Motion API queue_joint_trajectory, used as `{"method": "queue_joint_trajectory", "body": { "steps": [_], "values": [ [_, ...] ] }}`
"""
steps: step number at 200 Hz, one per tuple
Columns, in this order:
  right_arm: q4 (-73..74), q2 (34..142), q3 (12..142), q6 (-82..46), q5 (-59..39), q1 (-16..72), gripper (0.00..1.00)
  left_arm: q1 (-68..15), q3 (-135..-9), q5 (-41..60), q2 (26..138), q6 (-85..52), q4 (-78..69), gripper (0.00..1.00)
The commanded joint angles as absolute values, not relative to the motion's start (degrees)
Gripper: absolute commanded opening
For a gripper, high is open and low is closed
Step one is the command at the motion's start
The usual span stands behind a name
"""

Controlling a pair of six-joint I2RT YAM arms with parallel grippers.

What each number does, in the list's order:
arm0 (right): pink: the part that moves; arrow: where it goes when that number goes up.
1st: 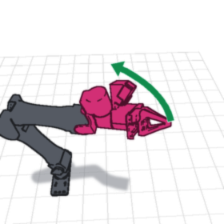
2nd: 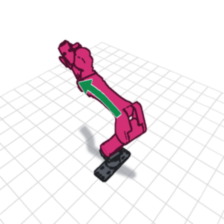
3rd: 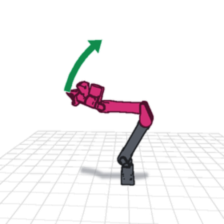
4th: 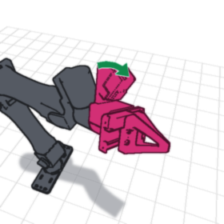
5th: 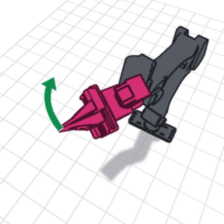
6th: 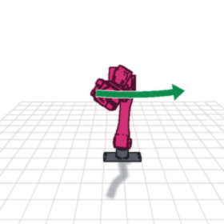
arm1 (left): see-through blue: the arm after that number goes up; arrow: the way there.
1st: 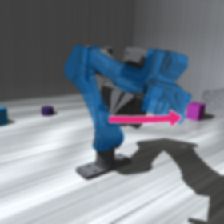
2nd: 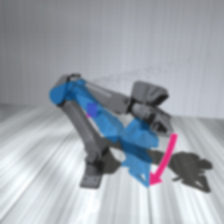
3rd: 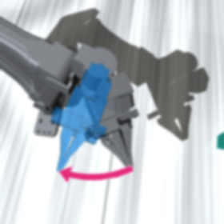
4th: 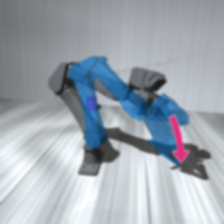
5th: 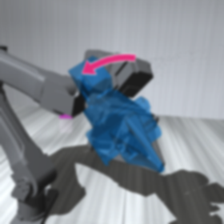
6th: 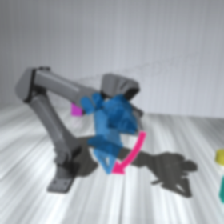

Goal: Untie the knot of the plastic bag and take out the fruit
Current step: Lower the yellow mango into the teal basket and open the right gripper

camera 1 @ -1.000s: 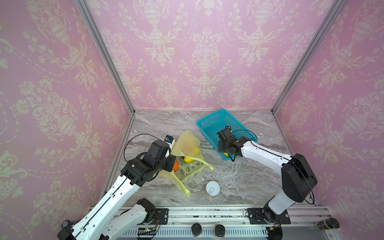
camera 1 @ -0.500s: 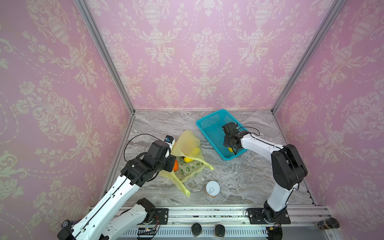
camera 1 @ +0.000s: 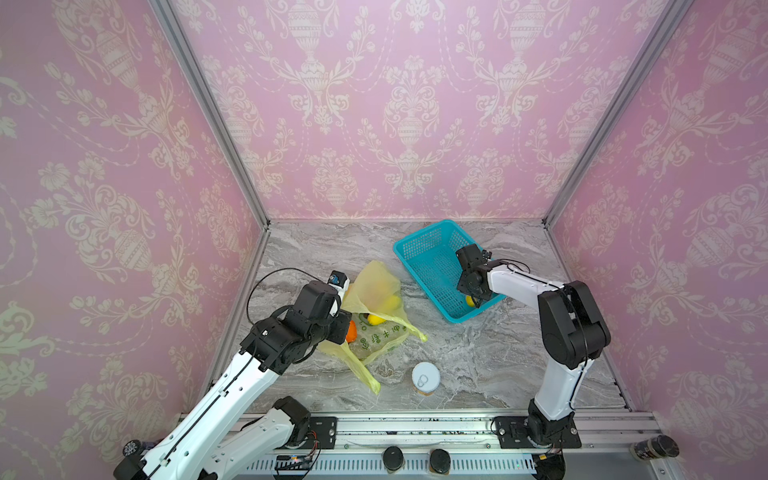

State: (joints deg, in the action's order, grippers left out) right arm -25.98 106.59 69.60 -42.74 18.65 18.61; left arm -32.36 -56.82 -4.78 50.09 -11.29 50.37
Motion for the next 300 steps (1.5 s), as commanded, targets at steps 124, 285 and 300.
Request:
{"method": "queue_joint_trajectory", "body": {
  "steps": [124, 285, 300],
  "values": [
    [-22.04, 86.08, 54.66, -48.21, 21.88, 18.83, 0.68, -31.9, -55.99, -4.21, 49.13, -12.01, 50.41, 0.0],
    [-31.12, 112.47, 80.86, -37.57, 23.07, 25.97, 0.32, -31.9, -55.94, -4.26, 49.31, -12.0, 50.39, 0.0],
    [-30.92, 111.11, 78.9, -38.59, 24.66, 25.81, 0.33, -31.9, -55.98, -4.25, 49.2, -12.04, 50.43, 0.0]
  ]
}}
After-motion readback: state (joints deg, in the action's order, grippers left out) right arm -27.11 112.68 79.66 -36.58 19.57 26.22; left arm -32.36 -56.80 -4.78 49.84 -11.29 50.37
